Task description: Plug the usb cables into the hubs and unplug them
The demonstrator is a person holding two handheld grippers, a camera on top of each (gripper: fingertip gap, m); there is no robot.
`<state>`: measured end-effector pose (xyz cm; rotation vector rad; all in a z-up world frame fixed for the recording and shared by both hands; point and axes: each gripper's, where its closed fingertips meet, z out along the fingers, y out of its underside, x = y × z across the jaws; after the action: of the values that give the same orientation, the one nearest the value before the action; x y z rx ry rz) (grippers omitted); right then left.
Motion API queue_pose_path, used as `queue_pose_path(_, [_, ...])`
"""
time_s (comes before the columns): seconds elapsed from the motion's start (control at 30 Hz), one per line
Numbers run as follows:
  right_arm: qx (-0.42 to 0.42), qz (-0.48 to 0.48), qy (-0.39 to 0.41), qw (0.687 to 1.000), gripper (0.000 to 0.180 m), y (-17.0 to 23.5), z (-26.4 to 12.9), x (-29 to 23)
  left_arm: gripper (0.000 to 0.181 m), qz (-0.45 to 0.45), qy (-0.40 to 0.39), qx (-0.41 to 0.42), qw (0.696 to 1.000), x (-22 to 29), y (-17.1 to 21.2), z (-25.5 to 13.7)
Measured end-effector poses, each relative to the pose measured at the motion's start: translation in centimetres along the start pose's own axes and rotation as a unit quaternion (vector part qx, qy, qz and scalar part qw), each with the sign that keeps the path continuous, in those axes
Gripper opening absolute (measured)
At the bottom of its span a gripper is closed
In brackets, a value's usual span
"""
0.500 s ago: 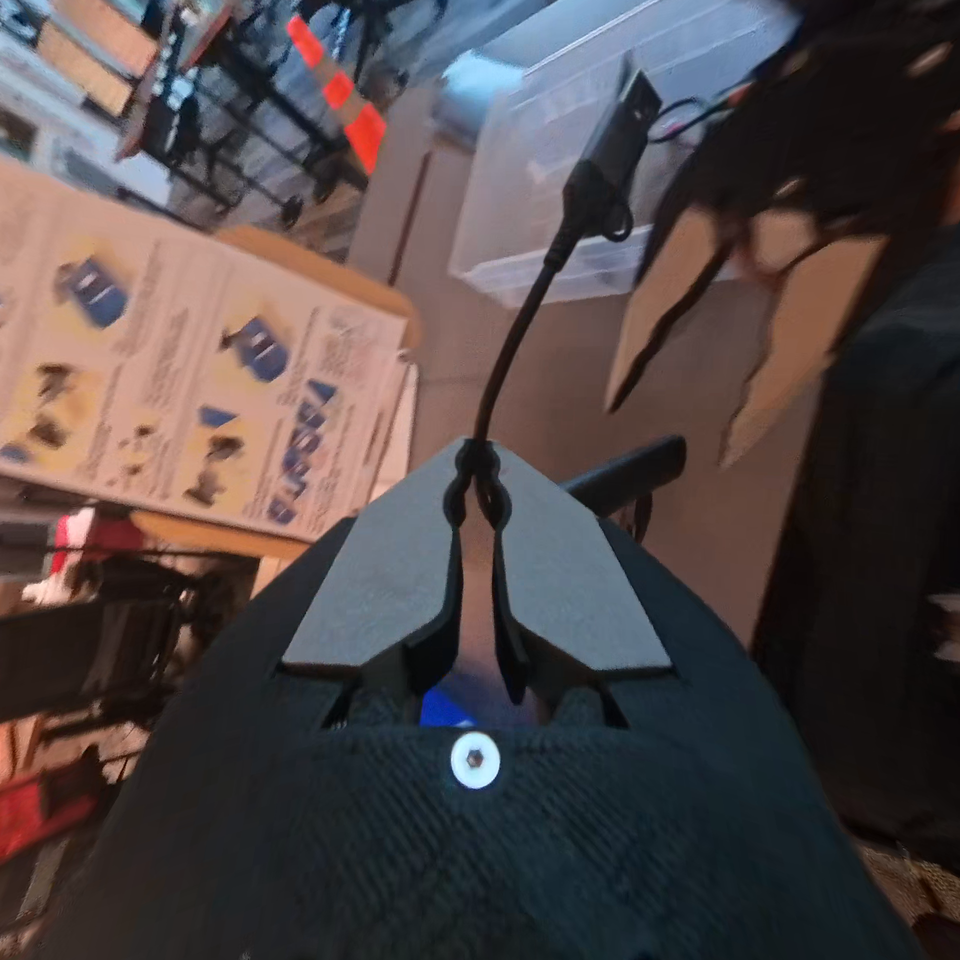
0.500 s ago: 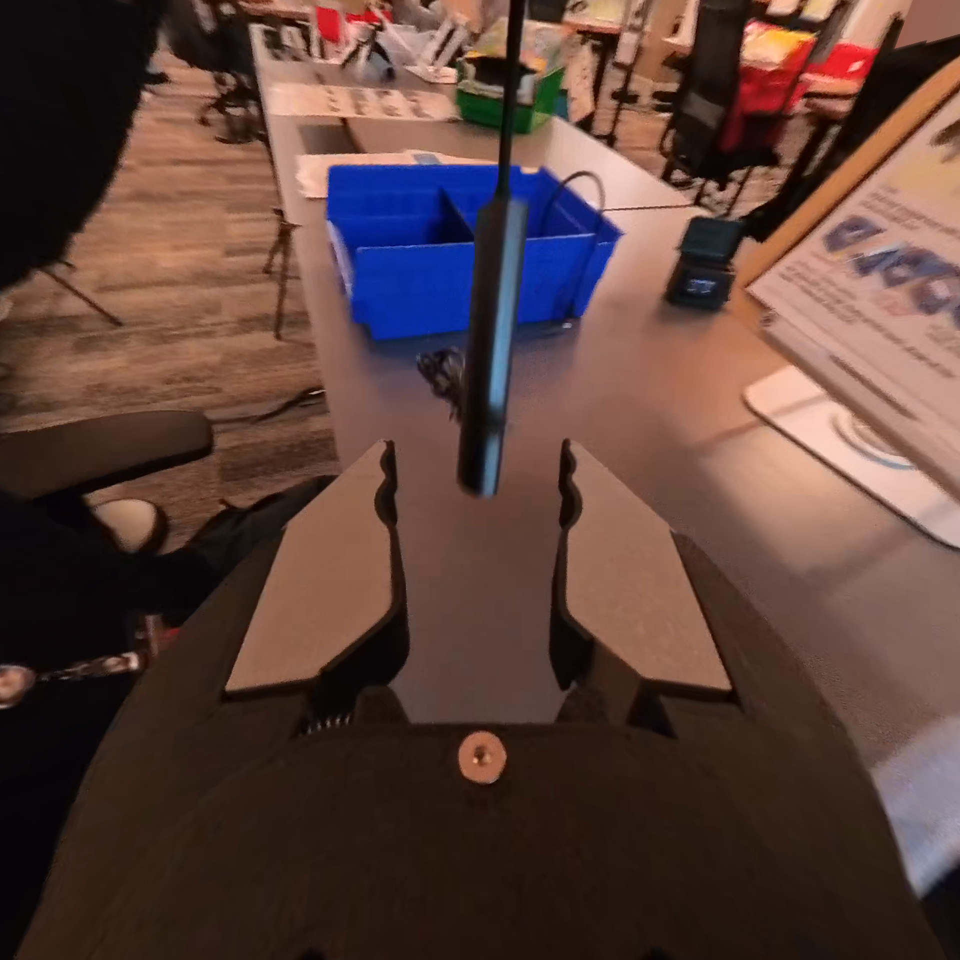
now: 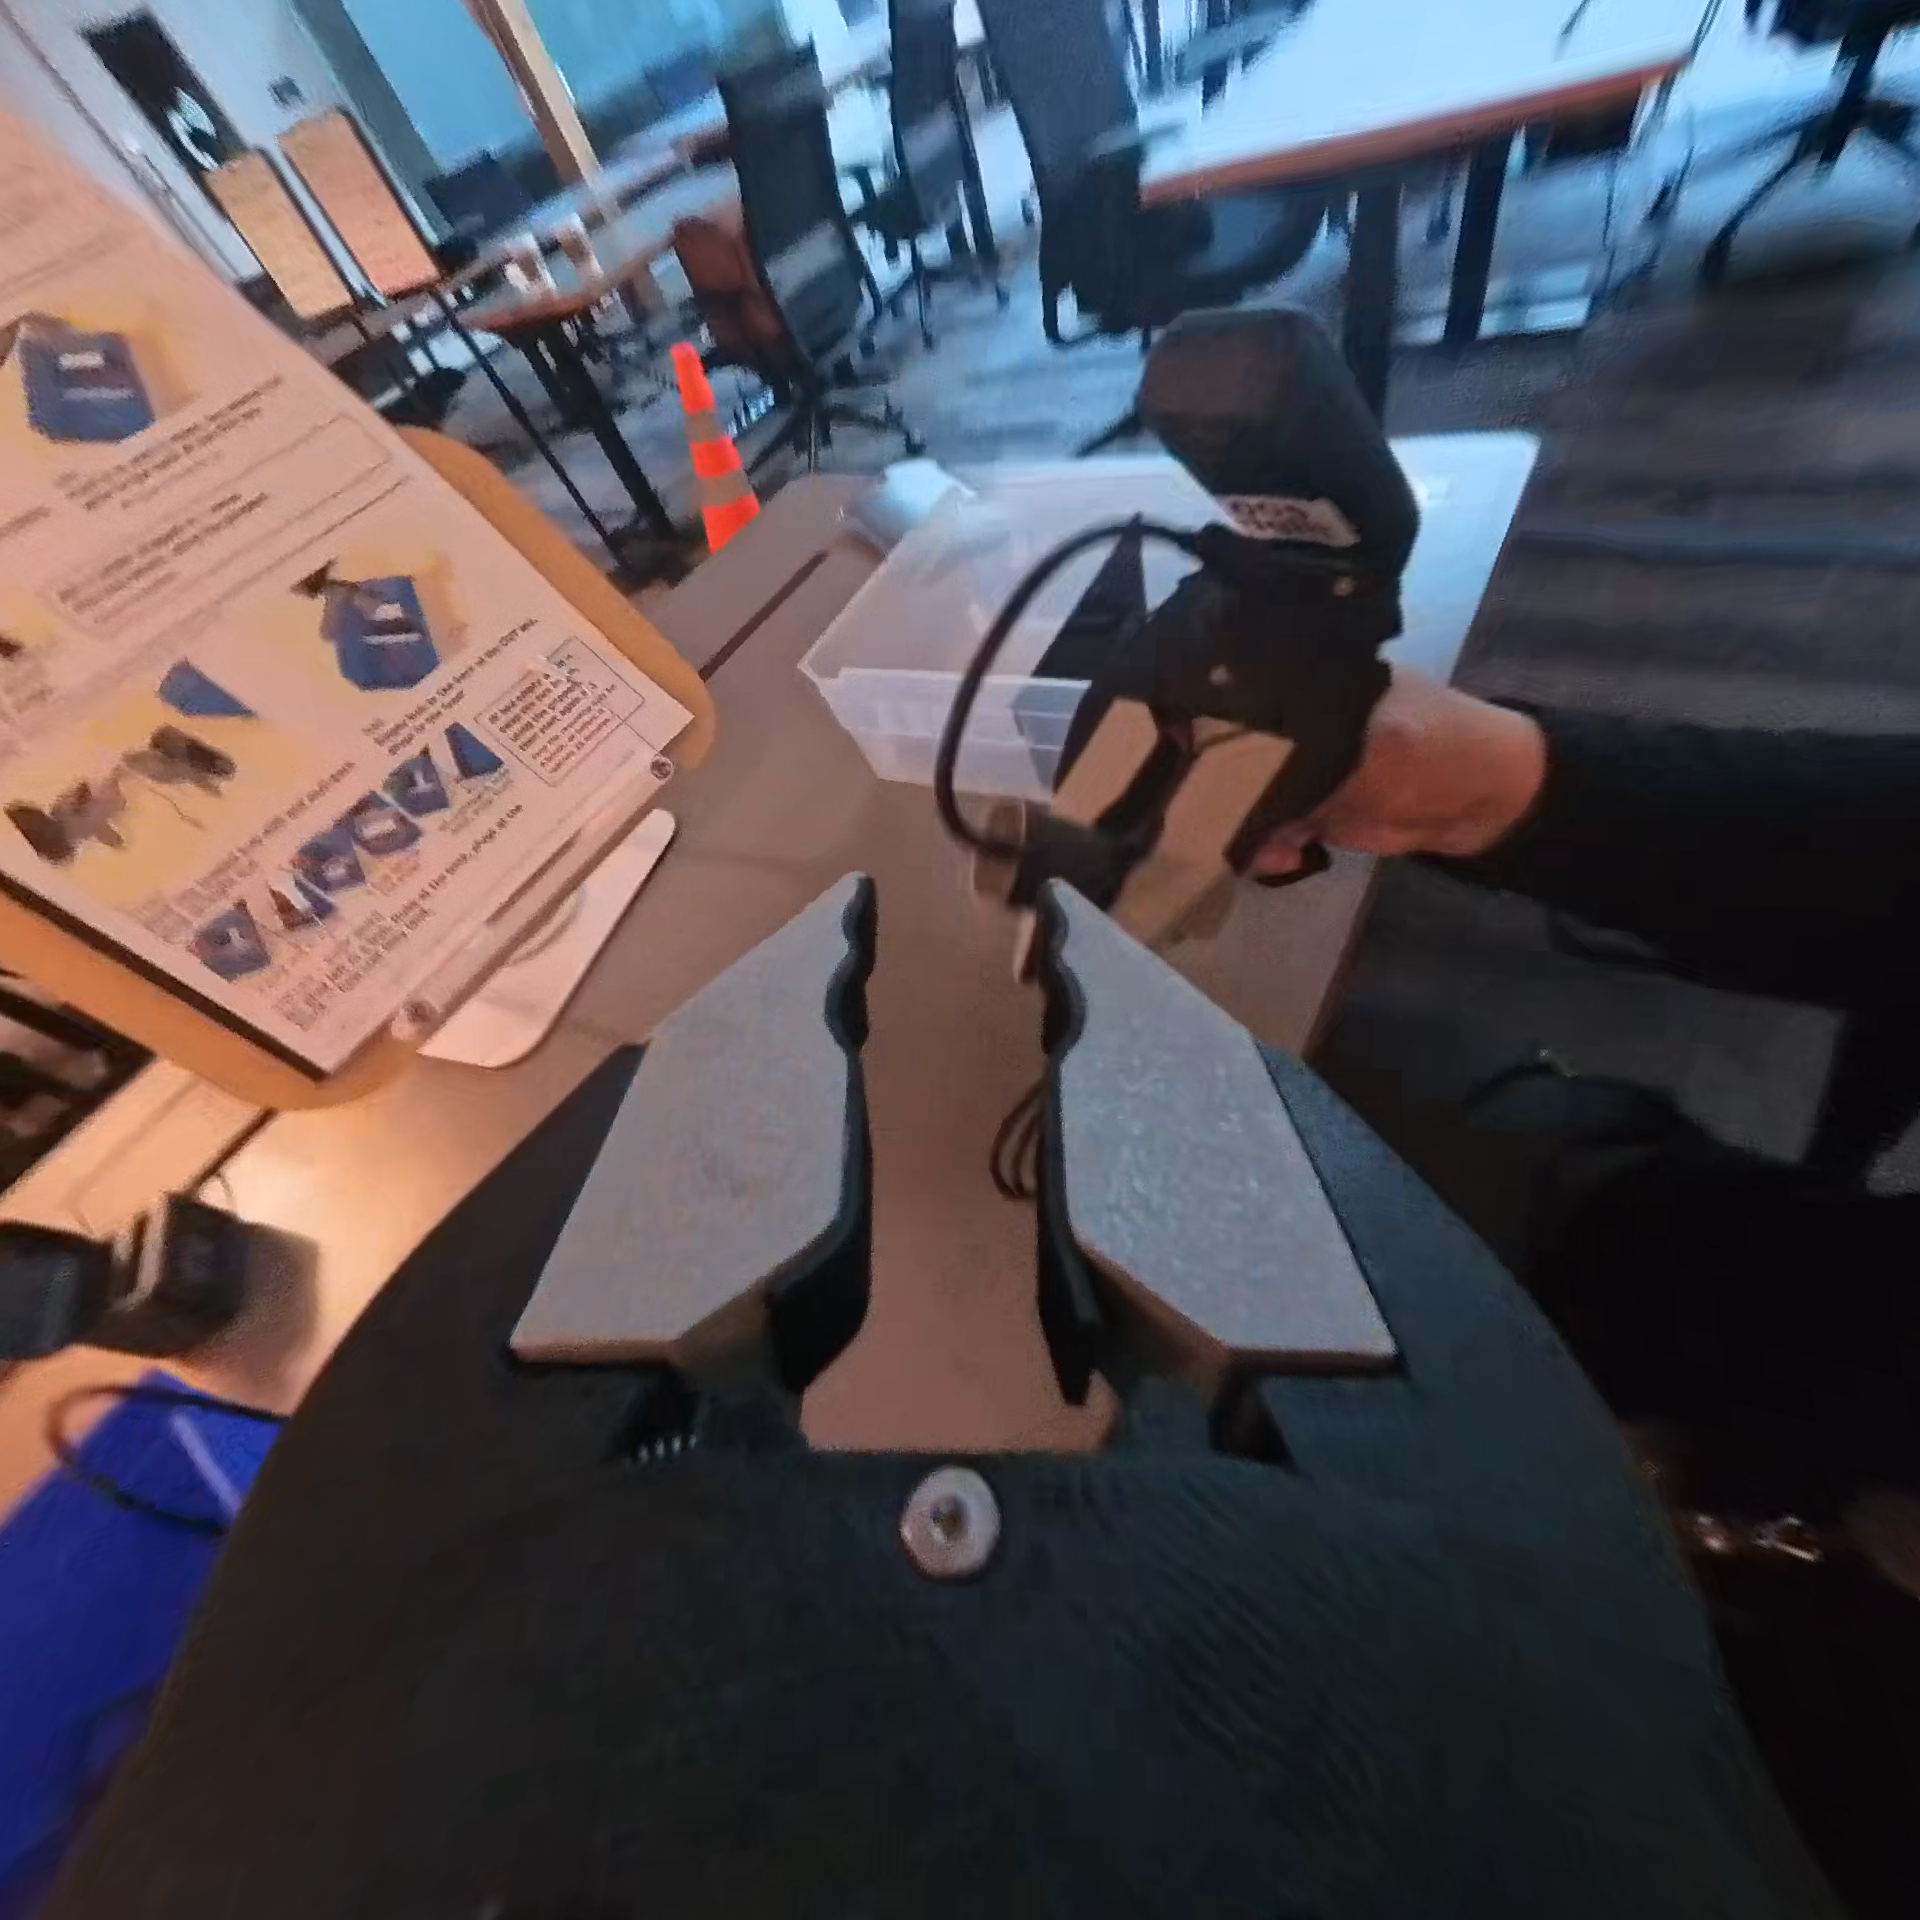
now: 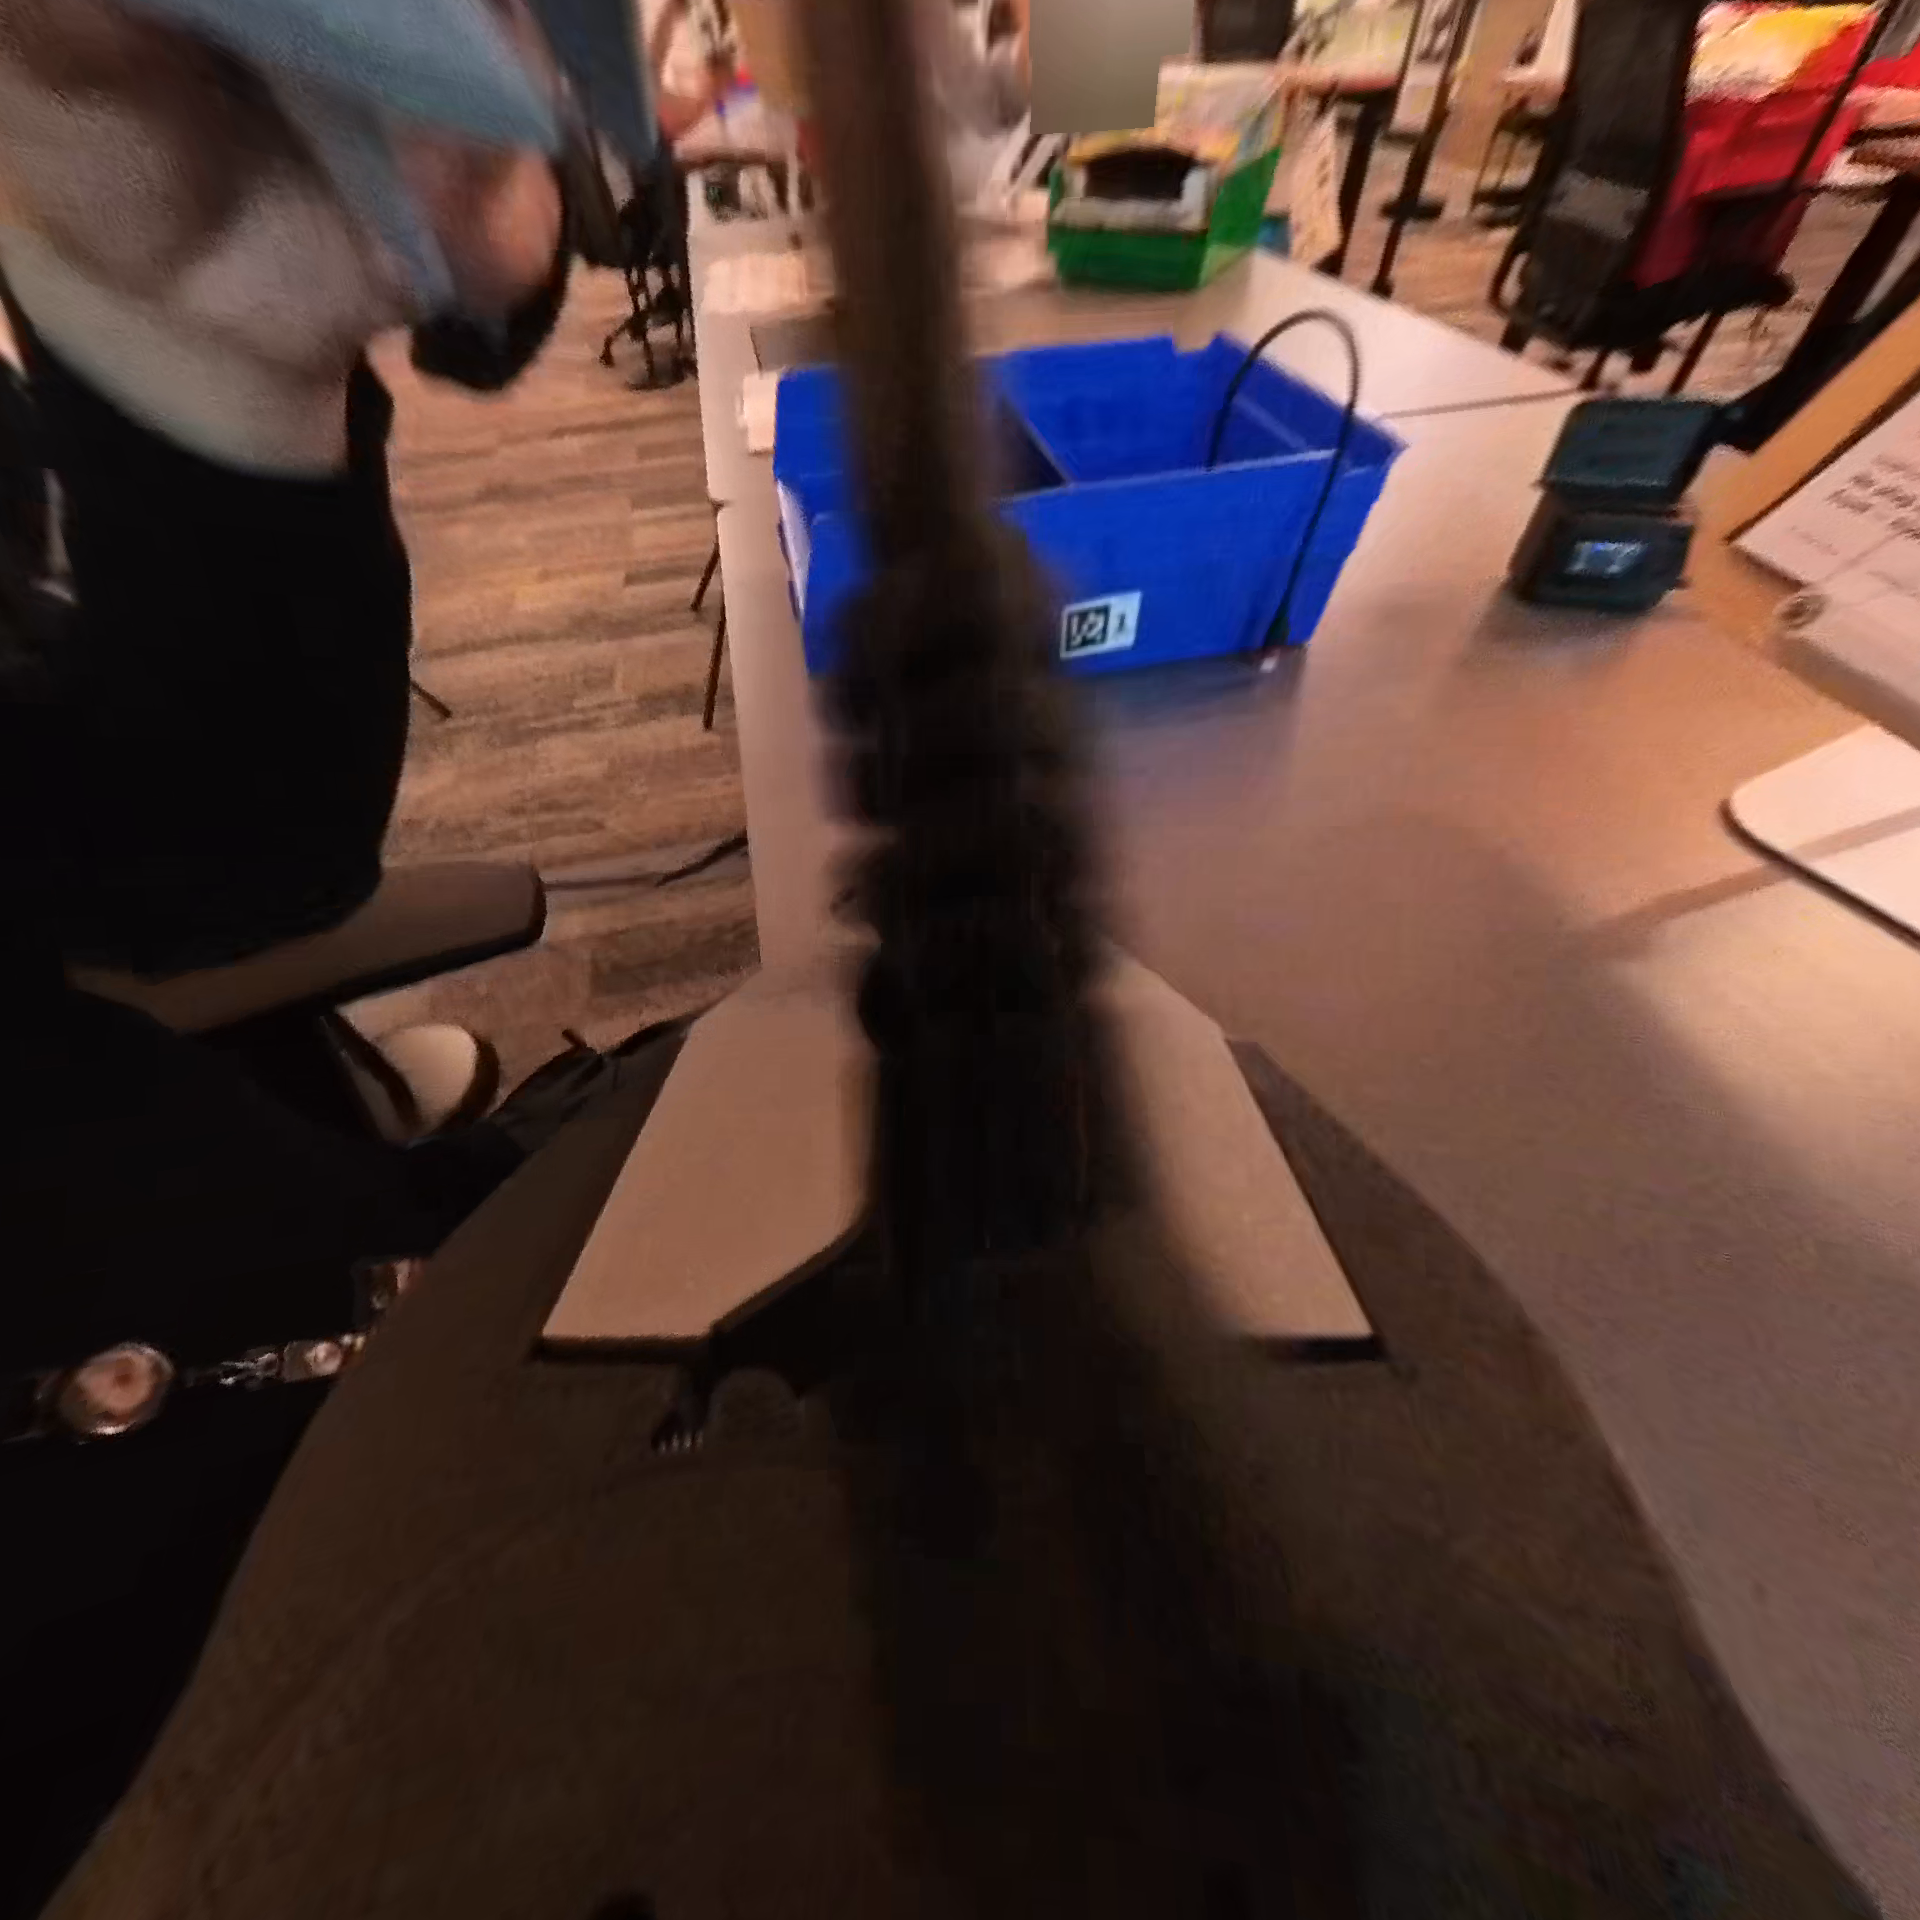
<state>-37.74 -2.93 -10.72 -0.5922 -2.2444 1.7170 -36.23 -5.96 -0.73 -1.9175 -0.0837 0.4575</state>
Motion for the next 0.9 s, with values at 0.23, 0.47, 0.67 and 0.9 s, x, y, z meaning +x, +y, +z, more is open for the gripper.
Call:
queue_pose_path(0.23, [0.150, 0.074, -0.035, 0.985, 0.016, -4.2, -2.3, 0.2, 0.072, -0.057, 0.071, -0.134, 0.987, 1.8, 11.2, 1.5])
queue_pose_path(0.47, [0.182, 0.081, -0.051, 0.979, 0.014, -5.4, -2.3, -1.1, 0.047, -0.149, 0.206, 0.028, 0.967, 4.5, 6.6, 4.9])
queue_pose_path(0.67, [0.135, 0.133, -0.049, 0.981, 0.013, -3.0, 0.2, -0.1, 0.015, -0.168, 0.155, 0.035, 0.973, 1.6, 7.2, 4.2])
queue_pose_path(0.9, [-0.024, 0.262, -0.153, 0.953, 0.025, 3.1, 2.0, -0.4, 0.011, -0.147, -0.021, -0.005, 0.989, -5.4, 10.0, 1.9])
